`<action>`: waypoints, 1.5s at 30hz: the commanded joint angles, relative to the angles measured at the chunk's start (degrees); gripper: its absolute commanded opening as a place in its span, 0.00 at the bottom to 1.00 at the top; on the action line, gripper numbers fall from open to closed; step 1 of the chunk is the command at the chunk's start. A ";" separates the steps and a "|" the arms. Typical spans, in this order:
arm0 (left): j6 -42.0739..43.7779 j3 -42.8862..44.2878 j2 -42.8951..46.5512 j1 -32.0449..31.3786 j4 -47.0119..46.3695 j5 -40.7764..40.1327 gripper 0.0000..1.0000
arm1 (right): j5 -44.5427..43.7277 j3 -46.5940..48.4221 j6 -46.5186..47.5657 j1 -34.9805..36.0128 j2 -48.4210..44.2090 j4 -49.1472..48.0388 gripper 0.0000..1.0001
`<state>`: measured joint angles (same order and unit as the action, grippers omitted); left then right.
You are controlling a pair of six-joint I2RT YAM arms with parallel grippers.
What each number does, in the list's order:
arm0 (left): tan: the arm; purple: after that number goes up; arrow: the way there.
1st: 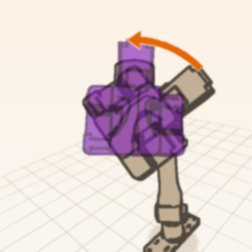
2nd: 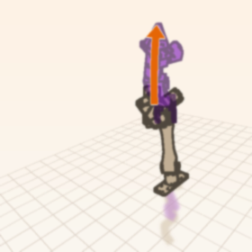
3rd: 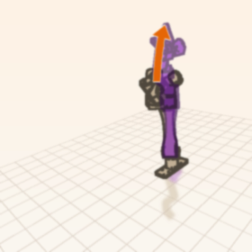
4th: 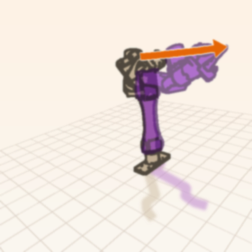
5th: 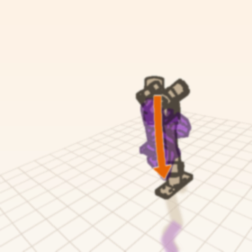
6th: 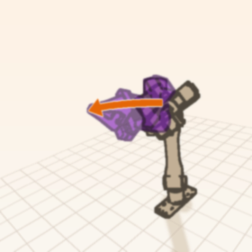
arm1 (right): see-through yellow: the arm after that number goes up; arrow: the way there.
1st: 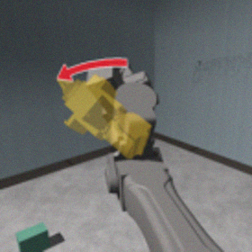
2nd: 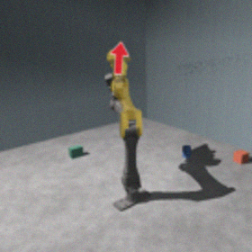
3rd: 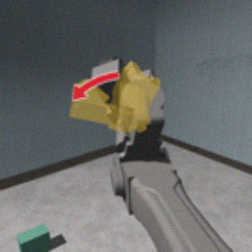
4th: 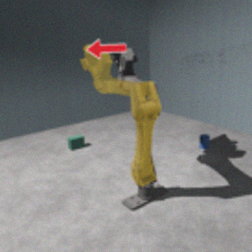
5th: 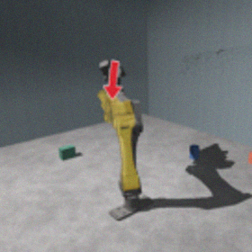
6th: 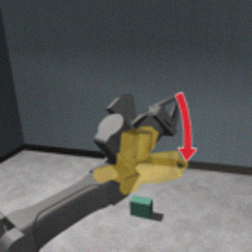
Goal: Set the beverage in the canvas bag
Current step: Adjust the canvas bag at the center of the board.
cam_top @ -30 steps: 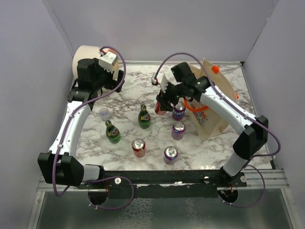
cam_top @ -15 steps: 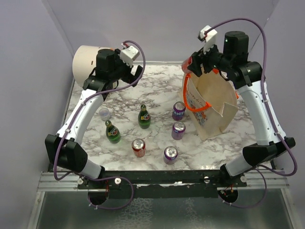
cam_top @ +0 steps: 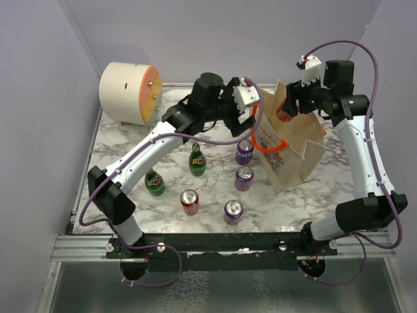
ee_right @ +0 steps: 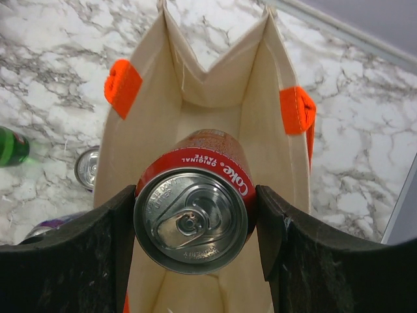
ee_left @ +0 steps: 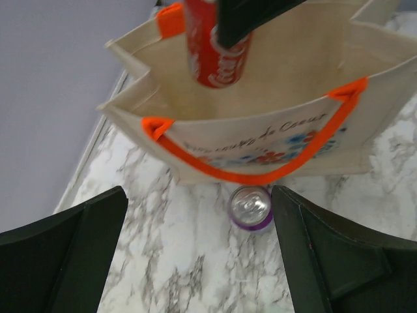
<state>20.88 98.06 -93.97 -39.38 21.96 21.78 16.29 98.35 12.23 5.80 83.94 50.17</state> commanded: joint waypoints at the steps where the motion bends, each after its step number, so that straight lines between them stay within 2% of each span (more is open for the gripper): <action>1: 1.97 6.59 -4.77 -7.51 0.41 2.77 0.95 | 2.96 0.97 -1.13 -3.01 -0.03 -1.58 0.17; 10: 2.86 16.33 -15.23 -16.46 0.60 8.35 0.92 | 7.61 3.78 -1.09 -5.54 5.66 1.28 0.16; 20: 8.02 21.90 -23.44 -20.13 4.07 11.19 0.92 | 9.88 -1.25 -1.29 -5.63 4.08 0.06 0.16; 23: 7.72 23.72 -25.76 -20.85 4.51 11.76 0.89 | 10.38 -2.32 -1.94 -5.63 3.86 -0.39 0.16; 34: 4.48 20.71 -25.71 -21.76 4.39 11.80 0.57 | 10.68 -4.45 -0.45 -5.64 2.83 -0.70 0.16; 36: 3.54 19.53 -24.52 -21.79 4.14 12.28 0.49 | 10.92 -5.04 1.49 -5.63 2.58 -0.34 0.15; 39: 2.58 17.62 -22.63 -21.79 4.04 12.74 0.31 | 10.35 -5.94 5.67 -5.63 2.22 0.59 0.15; 45: 4.23 14.98 -18.77 -21.81 5.80 14.23 0.11 | 5.52 -9.39 9.84 -5.56 -0.27 0.45 0.13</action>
<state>24.73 113.95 -117.93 -60.77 26.24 32.40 24.36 90.32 17.87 0.21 88.60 53.34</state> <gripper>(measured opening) 0.163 0.642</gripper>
